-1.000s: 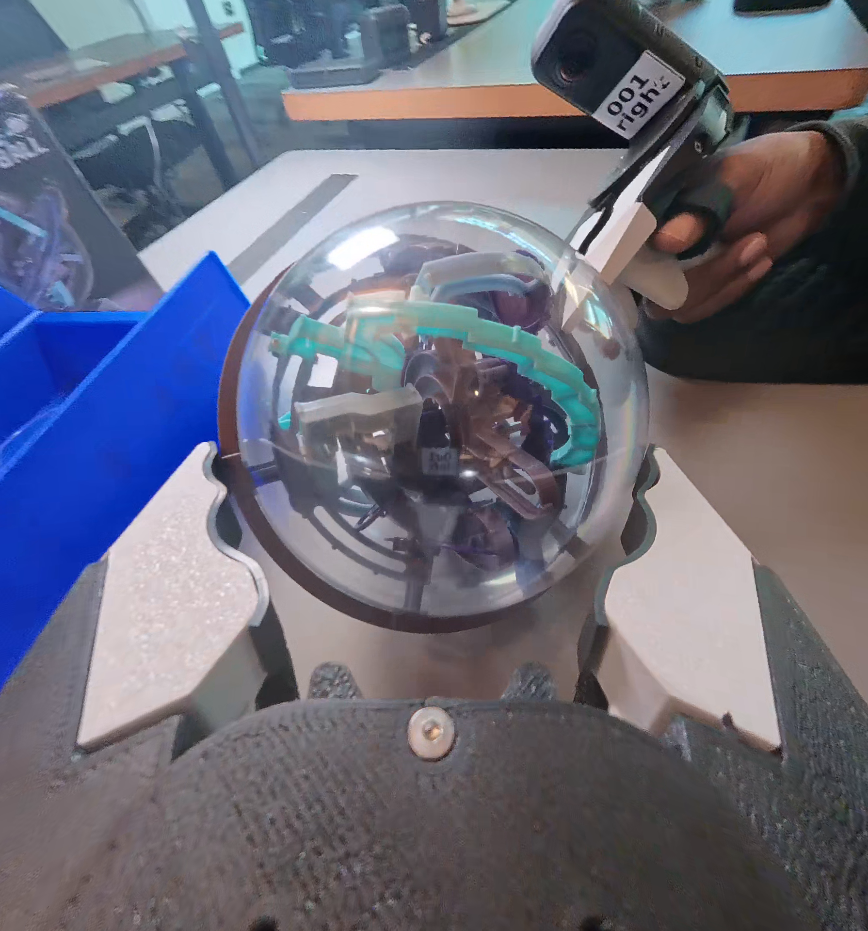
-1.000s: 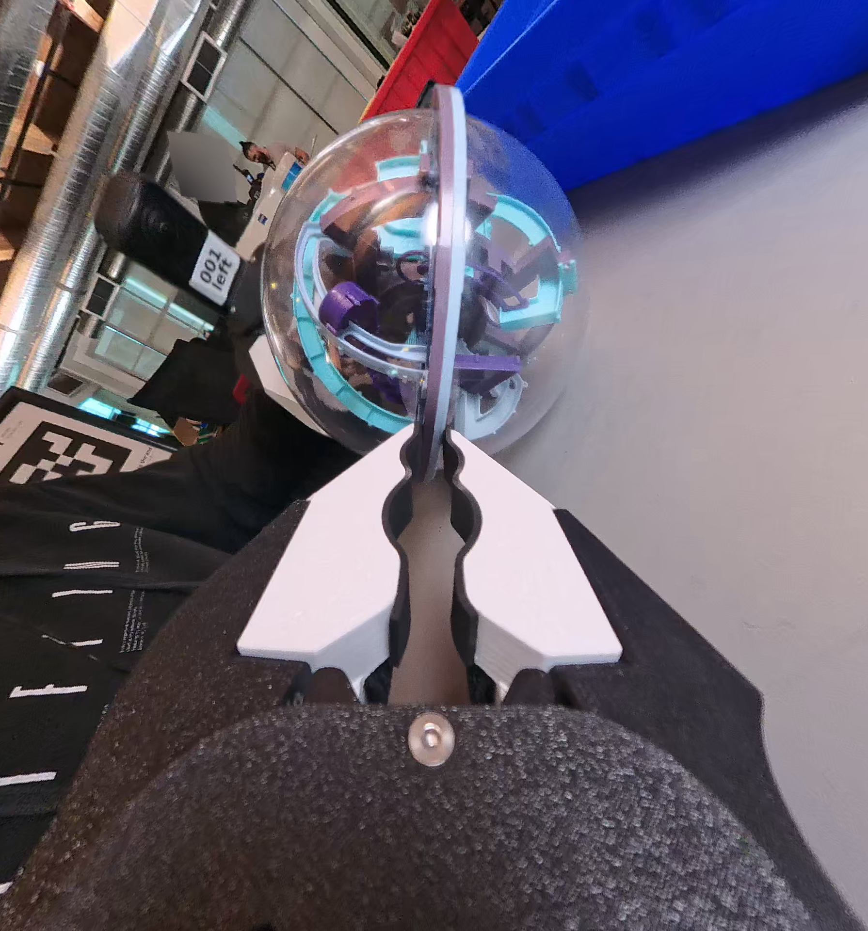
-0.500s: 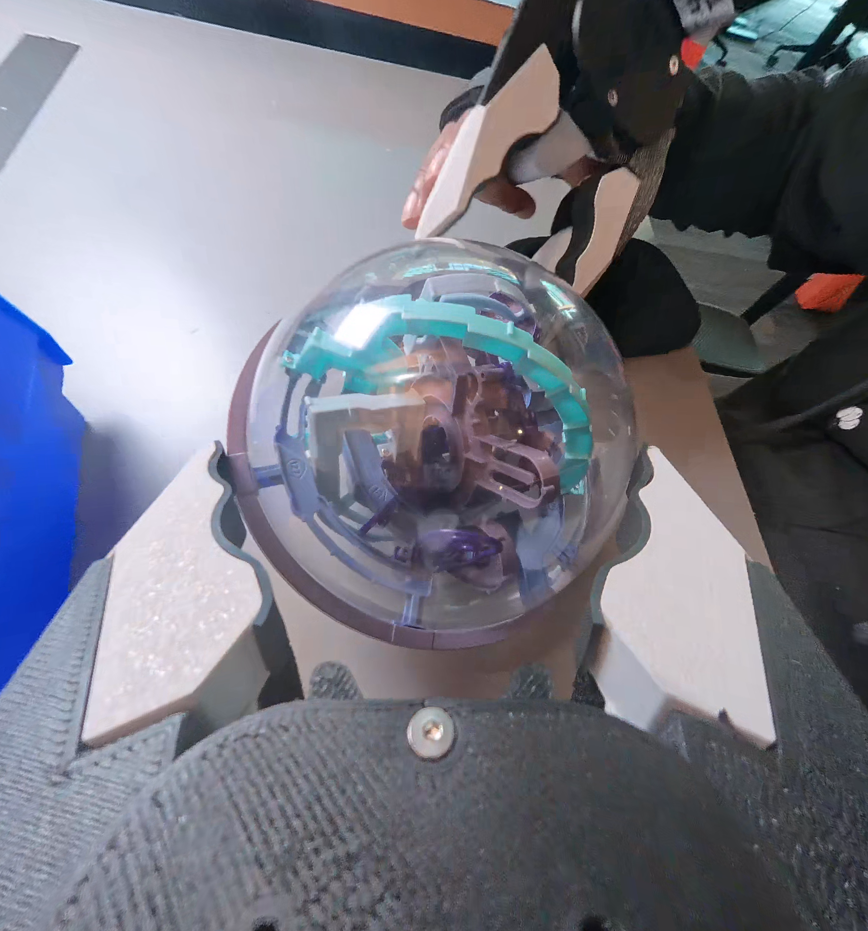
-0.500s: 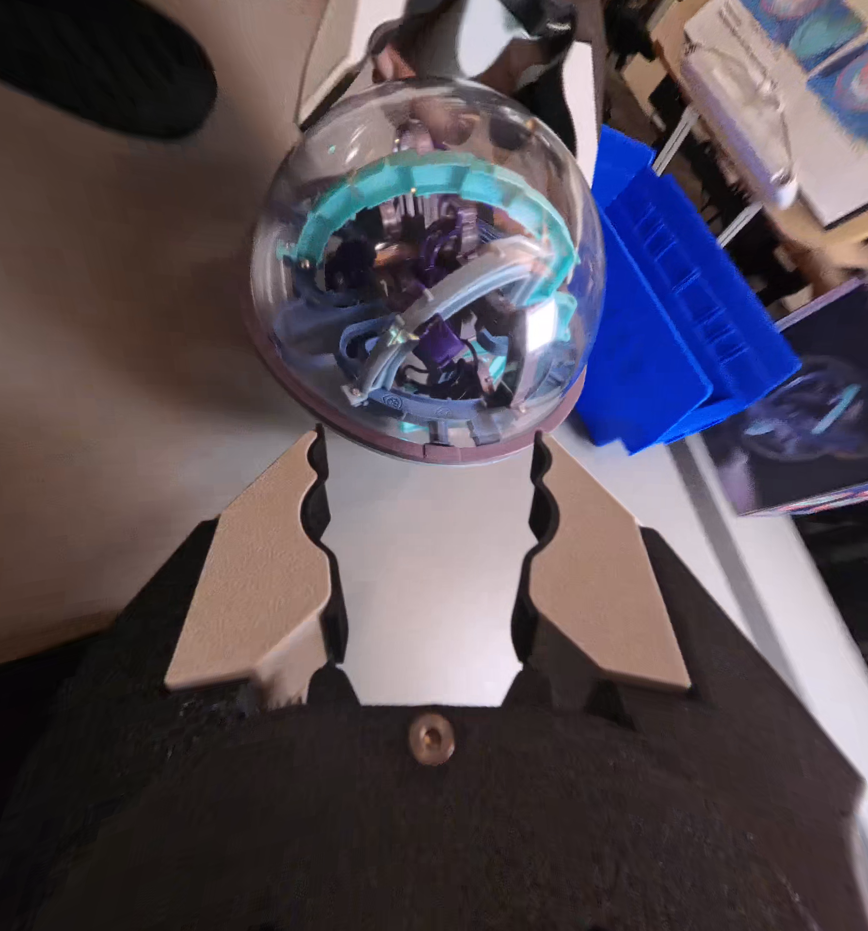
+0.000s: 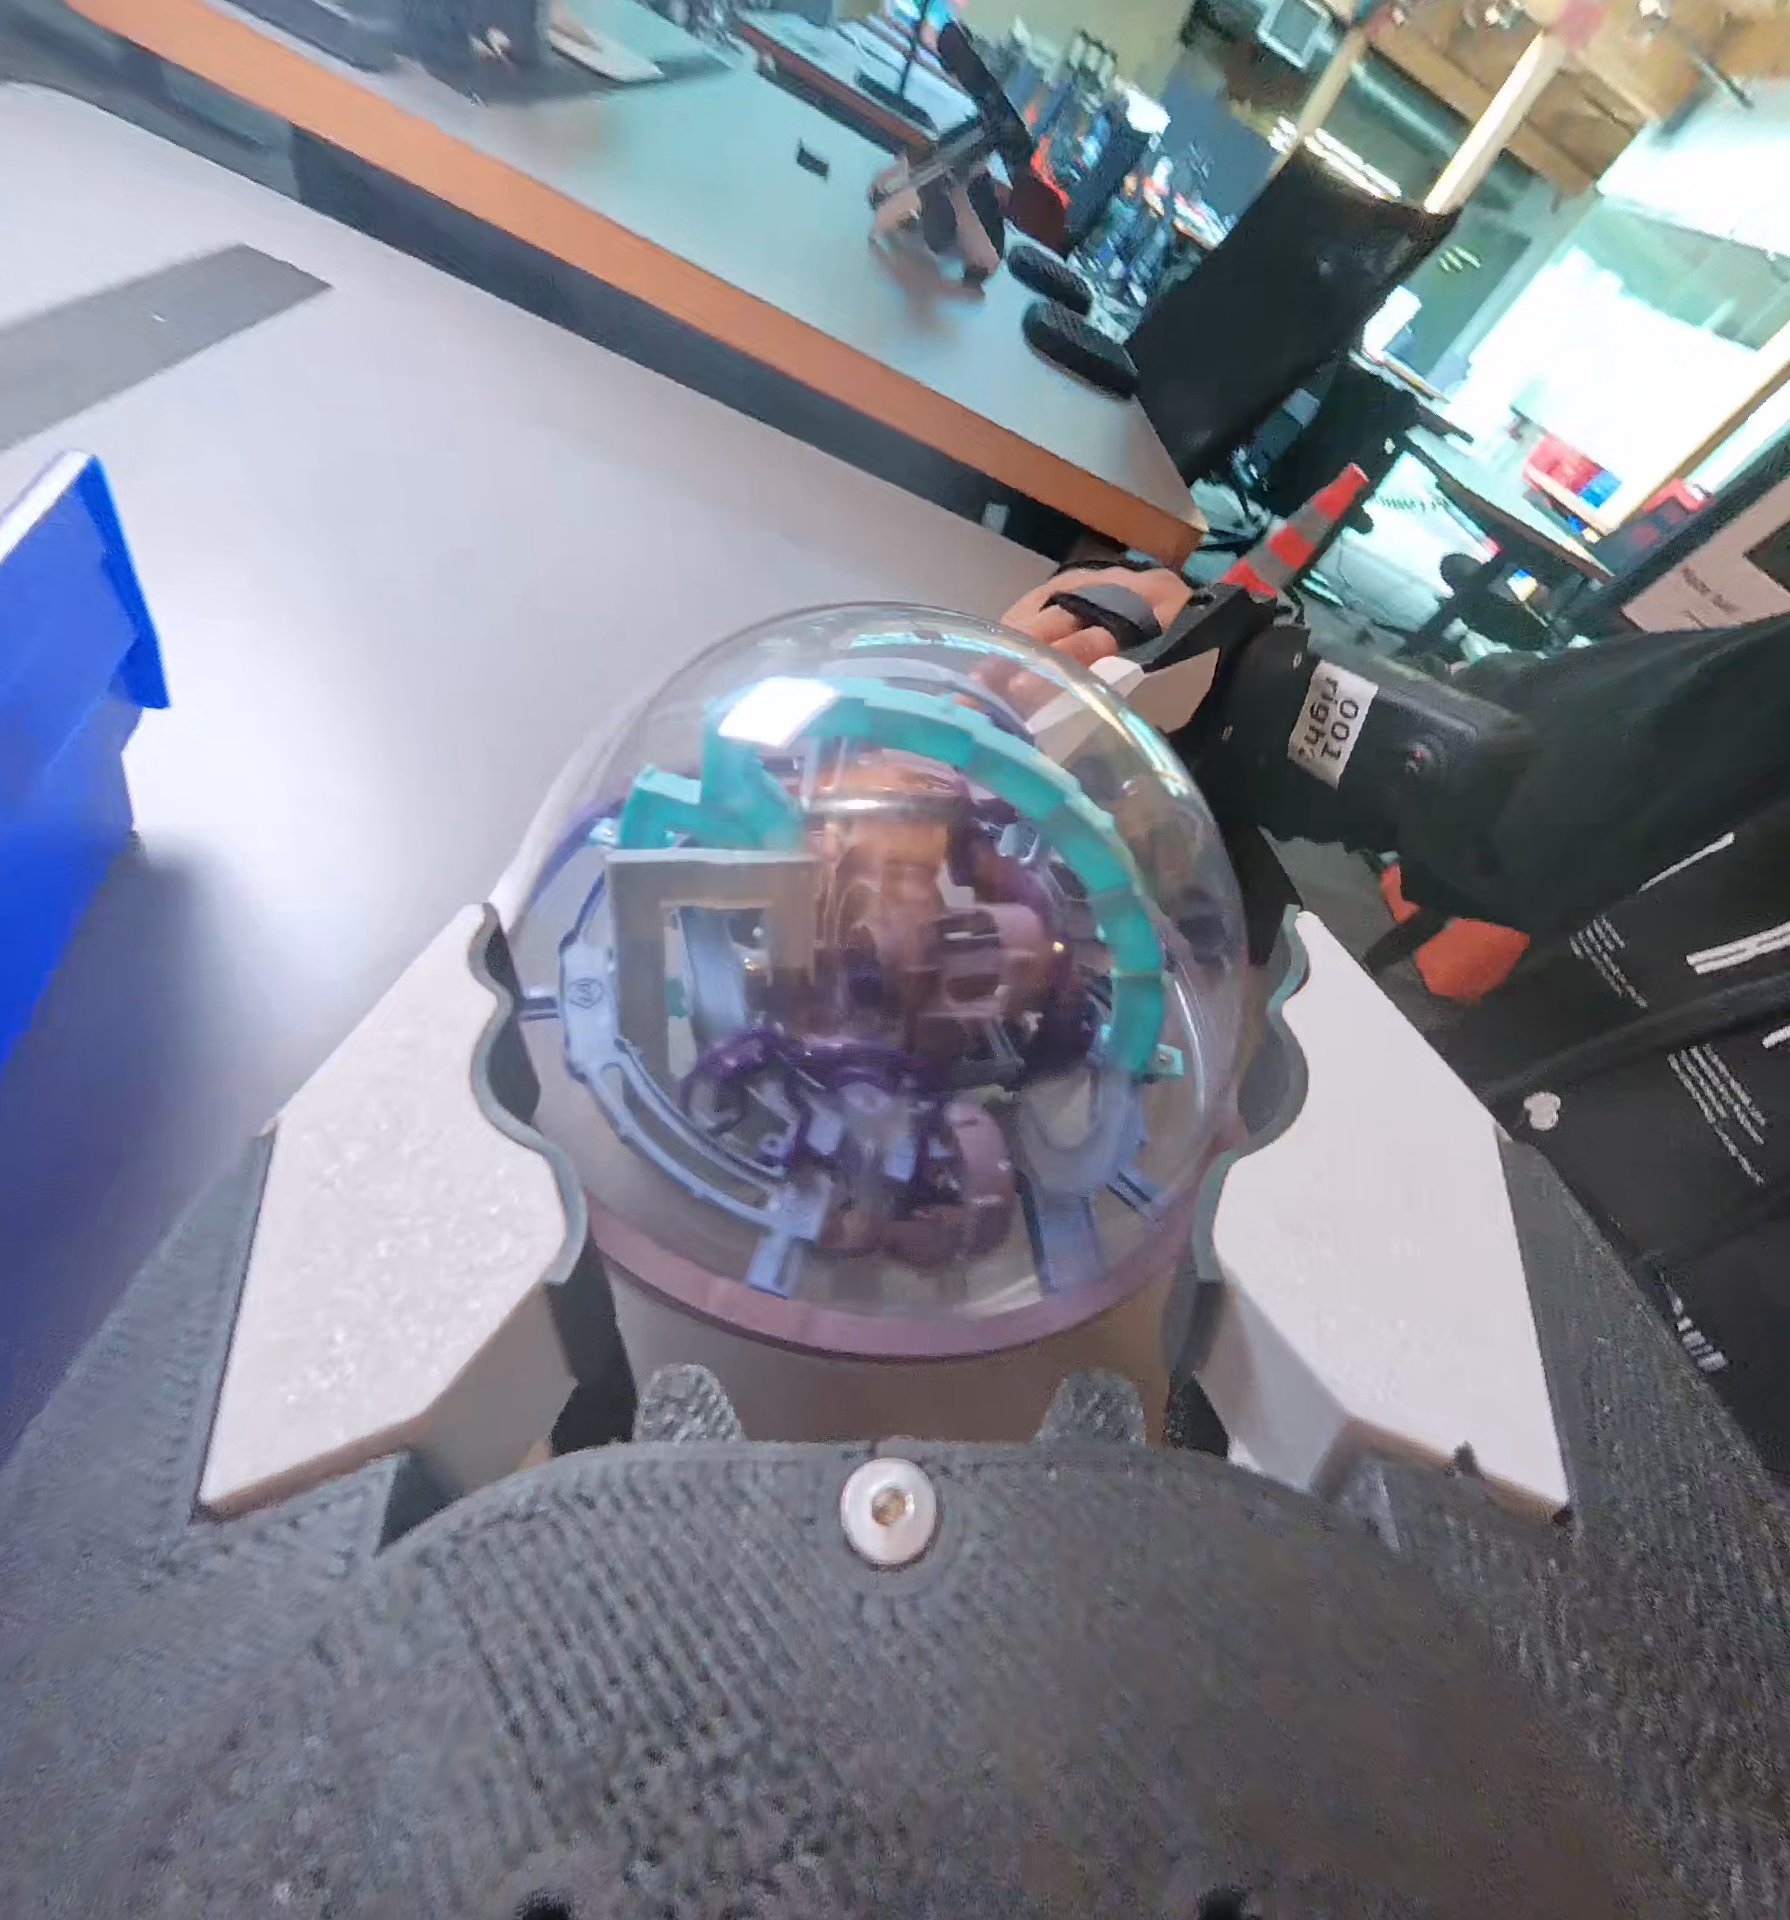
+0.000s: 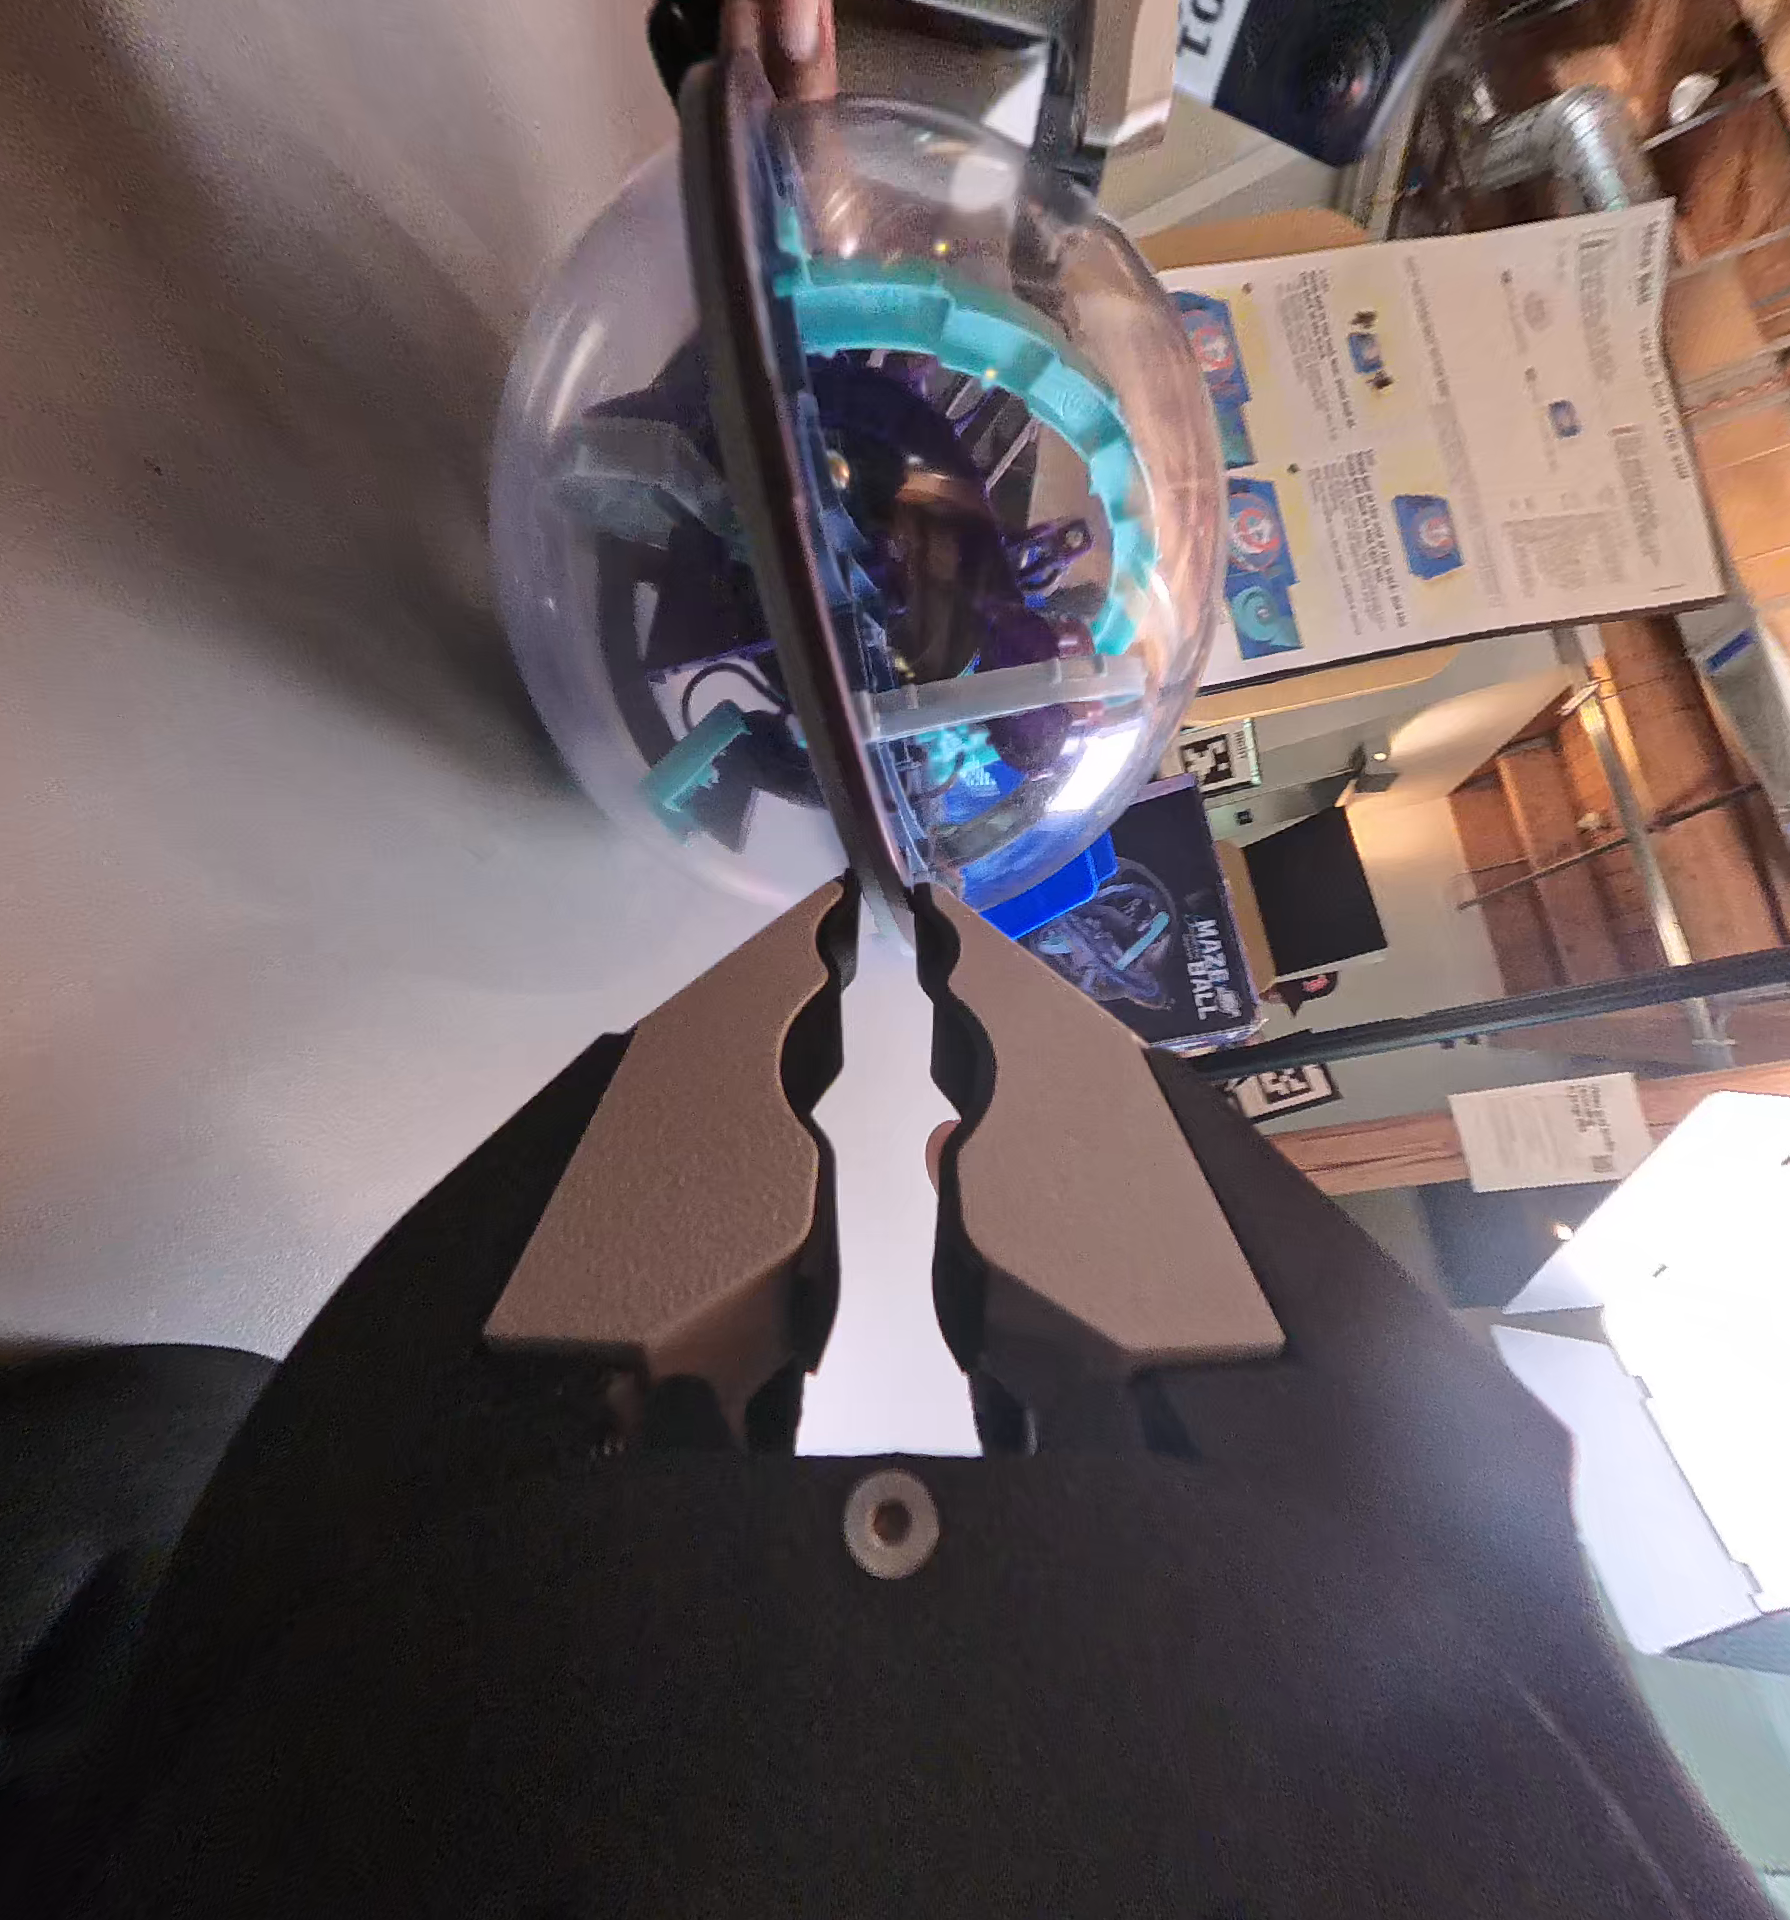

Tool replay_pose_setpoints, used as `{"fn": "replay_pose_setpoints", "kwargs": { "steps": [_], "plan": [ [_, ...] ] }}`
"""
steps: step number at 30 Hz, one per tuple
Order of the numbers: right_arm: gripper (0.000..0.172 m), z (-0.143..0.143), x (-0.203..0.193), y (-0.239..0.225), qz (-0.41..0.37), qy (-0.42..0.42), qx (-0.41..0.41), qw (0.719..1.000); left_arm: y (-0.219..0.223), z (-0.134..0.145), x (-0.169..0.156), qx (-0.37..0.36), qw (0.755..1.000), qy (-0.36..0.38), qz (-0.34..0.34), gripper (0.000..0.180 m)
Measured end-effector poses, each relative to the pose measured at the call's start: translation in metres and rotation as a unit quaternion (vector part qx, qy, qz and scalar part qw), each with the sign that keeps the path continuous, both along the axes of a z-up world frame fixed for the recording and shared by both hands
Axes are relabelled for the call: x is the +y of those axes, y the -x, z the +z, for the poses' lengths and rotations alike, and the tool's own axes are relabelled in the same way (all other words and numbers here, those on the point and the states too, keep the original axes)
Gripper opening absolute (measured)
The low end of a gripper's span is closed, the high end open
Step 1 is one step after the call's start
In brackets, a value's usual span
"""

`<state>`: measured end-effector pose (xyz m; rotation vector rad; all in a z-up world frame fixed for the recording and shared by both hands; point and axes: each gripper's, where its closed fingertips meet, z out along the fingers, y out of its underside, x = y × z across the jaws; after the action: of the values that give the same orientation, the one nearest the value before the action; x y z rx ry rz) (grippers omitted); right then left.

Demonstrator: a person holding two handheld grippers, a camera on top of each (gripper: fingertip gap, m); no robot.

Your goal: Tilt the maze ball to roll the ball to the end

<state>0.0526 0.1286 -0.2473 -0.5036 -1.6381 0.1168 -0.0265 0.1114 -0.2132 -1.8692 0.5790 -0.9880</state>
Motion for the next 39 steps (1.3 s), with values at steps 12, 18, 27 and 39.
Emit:
{"fn": "replay_pose_setpoints", "kwargs": {
  "steps": [12,18,27,39],
  "plan": [
    [0.006,-0.008,-0.012,0.0,0.01,-0.013,-0.002,1.0,-0.005,-0.026,-0.017,0.089,0.989,-0.05,0.103,0.15],
    [0.025,-0.02,-0.017,-0.008,0.03,0.103,-0.043,0.993,-0.014,-0.024,-0.019,0.129,0.983,-0.078,0.105,0.15],
    [0.095,0.004,-0.01,-0.017,0.071,0.449,-0.08,0.887,-0.018,-0.023,-0.02,0.15,0.973,-0.078,0.157,0.149],
    [0.113,-0.022,-0.016,0.011,0.096,0.54,-0.181,0.816,-0.021,-0.028,-0.026,0.151,0.965,-0.095,0.191,0.149]
  ]
}}
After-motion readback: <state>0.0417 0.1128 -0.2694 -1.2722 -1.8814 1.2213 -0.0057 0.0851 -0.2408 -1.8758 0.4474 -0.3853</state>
